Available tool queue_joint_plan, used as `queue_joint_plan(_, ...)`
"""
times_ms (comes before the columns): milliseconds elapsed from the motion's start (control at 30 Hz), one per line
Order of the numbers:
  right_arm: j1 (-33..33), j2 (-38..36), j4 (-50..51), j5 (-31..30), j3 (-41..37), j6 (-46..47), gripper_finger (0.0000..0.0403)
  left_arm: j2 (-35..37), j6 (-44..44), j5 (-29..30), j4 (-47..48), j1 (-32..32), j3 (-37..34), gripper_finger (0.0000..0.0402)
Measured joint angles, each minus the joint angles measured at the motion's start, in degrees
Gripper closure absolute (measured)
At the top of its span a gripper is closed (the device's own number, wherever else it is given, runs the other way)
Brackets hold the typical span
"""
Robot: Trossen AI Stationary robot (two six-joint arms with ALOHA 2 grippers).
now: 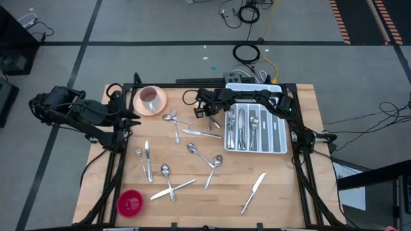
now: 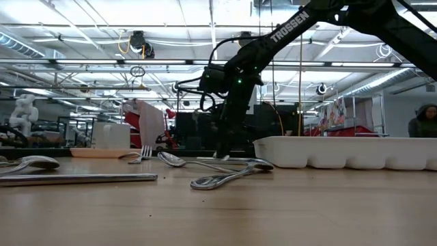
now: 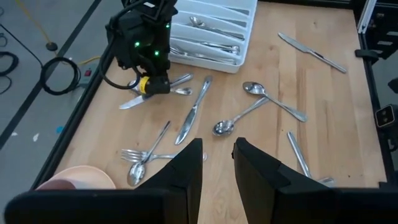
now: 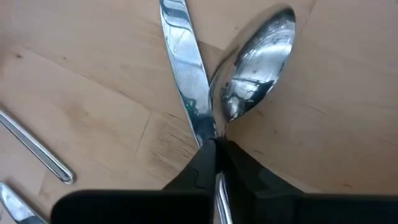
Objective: Sort silverware
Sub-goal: Put the silver spoon into the white silverware tray
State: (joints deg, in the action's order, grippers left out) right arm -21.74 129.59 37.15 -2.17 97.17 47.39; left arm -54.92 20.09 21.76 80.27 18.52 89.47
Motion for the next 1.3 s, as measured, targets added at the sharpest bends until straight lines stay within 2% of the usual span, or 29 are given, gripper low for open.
queue_joint_plan(367,0.56,-3.32,1.13,1.05,-0.37,-1.58,0.0403,0.00,0.07,0.20,1.67,0.00,0.00,0.0305)
queue_joint_plan(567,1.75,-7.57,2.79,-0.14,-0.37,-3.52,0.0403,0.00,0.14,0.59,1.68,0.00,0.00,0.0305)
queue_joint_plan(667,3.27,-12.46,11.50,-5.35,-0.19,-4.09,0.0403,0.00,0.14,0.63,1.70,0.00,0.00,0.0305)
queue_joint_plan(767,5.23,-17.68,27.66,-12.87,1.59,-2.06,0.0403,0.00,-0.65,0.66,1.70,0.00,0.00,0.0305)
queue_joint_plan(867,7.26,-22.35,43.97,-18.27,2.83,5.95,0.0403,0.00,-2.23,1.11,1.68,-0.02,0.00,0.0305)
queue_joint_plan(933,8.29,-24.56,52.76,-19.20,2.97,12.56,0.0403,0.00,-3.00,1.27,1.67,0.00,0.00,0.0305)
queue_joint_plan(1033,9.48,-27.66,51.38,-18.30,0.30,16.76,0.0403,-0.02,-4.33,1.29,1.53,0.00,0.00,0.0305)
queue_joint_plan(1167,11.22,-27.46,52.80,-19.52,-2.08,21.15,0.0403,-0.02,-4.47,1.33,1.25,0.00,0.00,0.0305)
queue_joint_plan(1300,12.02,-25.77,52.72,-17.97,-5.89,23.47,0.0403,0.00,-4.13,1.29,1.25,0.00,0.00,0.0305)
